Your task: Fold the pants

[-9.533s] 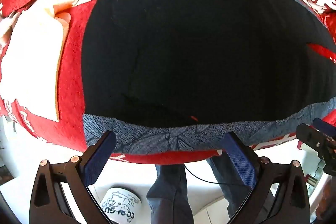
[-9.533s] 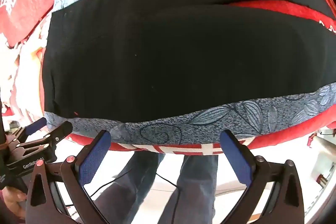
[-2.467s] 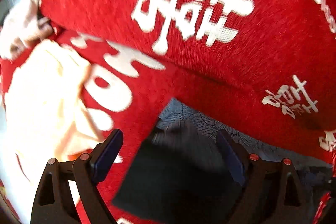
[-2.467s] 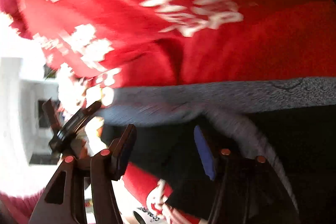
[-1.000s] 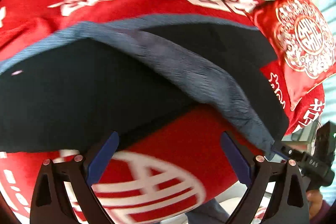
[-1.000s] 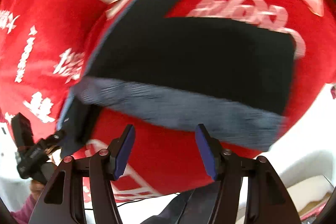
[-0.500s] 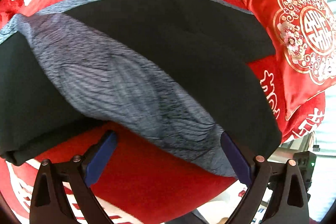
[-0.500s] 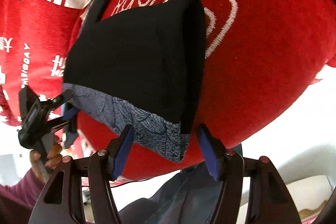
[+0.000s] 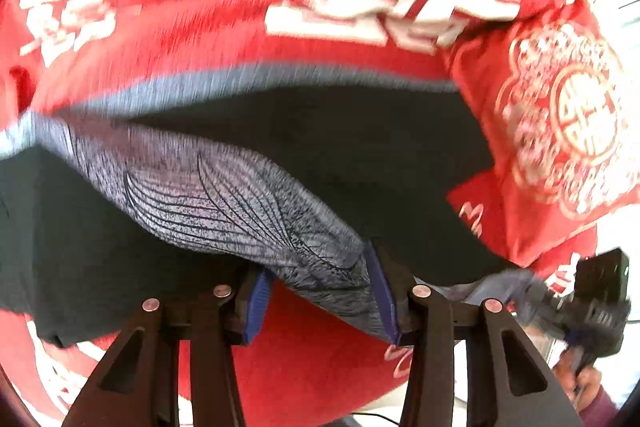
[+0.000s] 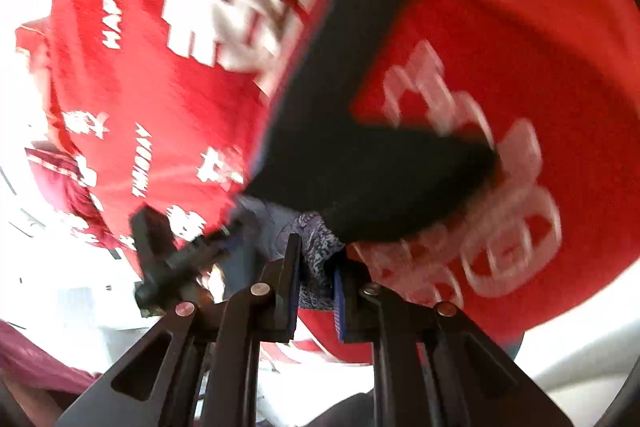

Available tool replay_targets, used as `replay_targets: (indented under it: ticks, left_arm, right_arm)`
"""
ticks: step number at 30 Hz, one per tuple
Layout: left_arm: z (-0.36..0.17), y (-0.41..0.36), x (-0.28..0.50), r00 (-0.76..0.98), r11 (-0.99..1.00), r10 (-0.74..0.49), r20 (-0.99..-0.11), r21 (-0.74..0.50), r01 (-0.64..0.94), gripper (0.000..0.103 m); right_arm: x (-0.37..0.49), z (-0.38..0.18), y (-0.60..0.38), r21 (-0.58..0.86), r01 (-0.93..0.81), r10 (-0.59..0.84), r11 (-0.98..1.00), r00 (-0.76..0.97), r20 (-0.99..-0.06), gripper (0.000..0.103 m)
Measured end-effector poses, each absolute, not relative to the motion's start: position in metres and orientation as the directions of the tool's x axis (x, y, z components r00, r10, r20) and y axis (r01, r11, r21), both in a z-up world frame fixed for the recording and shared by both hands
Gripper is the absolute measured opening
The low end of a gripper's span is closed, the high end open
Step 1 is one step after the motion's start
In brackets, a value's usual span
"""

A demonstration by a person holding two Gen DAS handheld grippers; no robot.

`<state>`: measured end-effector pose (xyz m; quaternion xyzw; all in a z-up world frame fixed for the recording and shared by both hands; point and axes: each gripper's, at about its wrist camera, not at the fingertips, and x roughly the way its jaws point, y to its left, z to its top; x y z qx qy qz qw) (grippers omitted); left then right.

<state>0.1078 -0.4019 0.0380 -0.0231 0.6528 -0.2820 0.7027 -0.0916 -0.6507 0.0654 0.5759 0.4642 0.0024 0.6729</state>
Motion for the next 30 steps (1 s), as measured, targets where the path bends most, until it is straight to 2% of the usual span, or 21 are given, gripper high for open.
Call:
replay_targets:
  ticks: [3,5,7,9,10,11,13,15,18,19,21,23,30]
  left_arm:
    - [0.051,-0.416,0.134,0.053,0.841,-0.423,-0.905,-0.37,0.396,0.049]
    - [0.058,-0.421,0.151,0.085,0.85,-0.409,-0.909,-0.345,0.398,0.071]
    - [0.07,-0.412,0.162,0.136,0.856,-0.404,-0.904,-0.321,0.406,0.072]
    - [0.082,-0.408,0.172,0.198,0.864,-0.379,-0.904,-0.269,0.425,0.072]
    - [0.085,-0.405,0.174,0.218,0.869,-0.364,-0.905,-0.247,0.428,0.074]
    - [0.086,-0.402,0.176,0.235,0.877,-0.346,-0.908,-0.224,0.425,0.088]
    - [0.082,-0.392,0.179,0.271,0.897,-0.306,-0.913,-0.18,0.404,0.093]
    - [0.068,-0.386,0.178,0.273,0.909,-0.243,-0.931,-0.12,0.399,0.093]
    - [0.028,-0.37,0.176,0.271,0.937,-0.078,-0.959,0.023,0.349,0.093]
    - [0.017,-0.362,0.177,0.248,0.947,-0.053,-0.967,0.031,0.321,0.093]
    - [-0.002,-0.344,0.176,0.204,0.968,-0.037,-0.978,0.016,0.251,0.093]
    - [-0.015,-0.333,0.175,0.174,0.977,-0.025,-0.984,0.013,0.212,0.093]
    - [-0.032,-0.326,0.169,0.163,0.977,-0.007,-0.987,0.028,0.213,0.093]
  right_arm:
    - [-0.05,0.076,-0.688,0.786,0.512,0.505,0.348,0.604,-0.617,0.015]
    - [-0.017,0.08,-0.709,0.781,0.515,0.483,0.353,0.615,-0.624,0.016]
    - [0.014,0.081,-0.725,0.752,0.523,0.467,0.402,0.589,-0.66,0.019]
    - [0.042,0.085,-0.734,0.679,0.539,0.422,0.499,0.533,-0.734,0.038]
    - [0.056,0.089,-0.735,0.637,0.537,0.385,0.553,0.514,-0.767,0.068]
    - [0.065,0.094,-0.738,0.605,0.528,0.348,0.595,0.509,-0.787,0.09]
    - [0.081,0.108,-0.739,0.587,0.494,0.309,0.641,0.534,-0.787,0.091]
    - [0.086,0.115,-0.736,0.574,0.48,0.296,0.664,0.536,-0.791,0.091]
    - [0.081,0.106,-0.728,0.526,0.509,0.268,0.681,0.495,-0.826,0.09]
    - [0.074,0.098,-0.724,0.515,0.529,0.271,0.674,0.472,-0.839,0.088]
    - [0.055,0.075,-0.719,0.495,0.574,0.281,0.653,0.423,-0.861,0.077]
    - [0.041,0.046,-0.717,0.479,0.619,0.298,0.623,0.378,-0.877,0.062]
    - [0.057,0.003,-0.718,0.497,0.632,0.291,0.595,0.407,-0.866,0.049]
